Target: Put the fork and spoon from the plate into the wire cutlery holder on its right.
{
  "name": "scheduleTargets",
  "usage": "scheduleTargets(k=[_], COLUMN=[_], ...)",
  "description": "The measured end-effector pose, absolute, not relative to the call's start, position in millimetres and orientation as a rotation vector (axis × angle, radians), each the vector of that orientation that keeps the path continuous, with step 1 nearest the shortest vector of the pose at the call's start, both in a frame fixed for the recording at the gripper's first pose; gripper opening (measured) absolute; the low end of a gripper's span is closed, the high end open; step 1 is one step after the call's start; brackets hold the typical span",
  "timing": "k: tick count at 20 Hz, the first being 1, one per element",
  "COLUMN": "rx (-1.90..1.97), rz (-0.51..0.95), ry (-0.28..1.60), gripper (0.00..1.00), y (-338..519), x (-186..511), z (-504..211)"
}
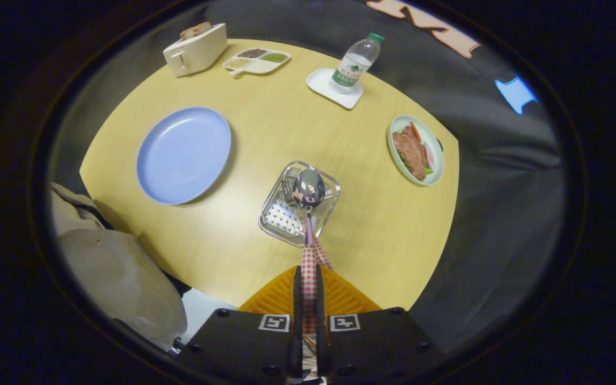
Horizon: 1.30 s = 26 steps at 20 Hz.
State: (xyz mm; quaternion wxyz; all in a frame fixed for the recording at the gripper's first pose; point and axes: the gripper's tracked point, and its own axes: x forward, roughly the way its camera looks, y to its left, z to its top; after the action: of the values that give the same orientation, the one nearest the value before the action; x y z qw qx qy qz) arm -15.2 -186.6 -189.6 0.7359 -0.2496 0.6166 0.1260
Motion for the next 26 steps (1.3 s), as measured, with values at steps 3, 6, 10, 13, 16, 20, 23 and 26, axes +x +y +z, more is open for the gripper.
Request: scheduleTargets(k=[3, 6, 10, 13, 16, 20, 23, 26], rx=[-0.538, -0.524, -0.484, -0.415, -0.298, -0.166, -0.084, -0.021], rz=[0.276, 0.268, 0.252, 0.223, 0.181, 0.145, 0.121, 0.118], ry=[1.343, 1.317, 1.272, 1.193, 1.067, 0.886, 0.735, 0.586], gripper=[0.17, 0.27, 0.48, 0.7, 0.92, 0.99, 0.99, 0.99], y=[-185, -182, -177, -167, -151, -130, -120, -108], x=[-8, -3, 3, 12, 22, 30, 34, 35], z=[-191, -188, -179, -172, -160, -146, -130, -112])
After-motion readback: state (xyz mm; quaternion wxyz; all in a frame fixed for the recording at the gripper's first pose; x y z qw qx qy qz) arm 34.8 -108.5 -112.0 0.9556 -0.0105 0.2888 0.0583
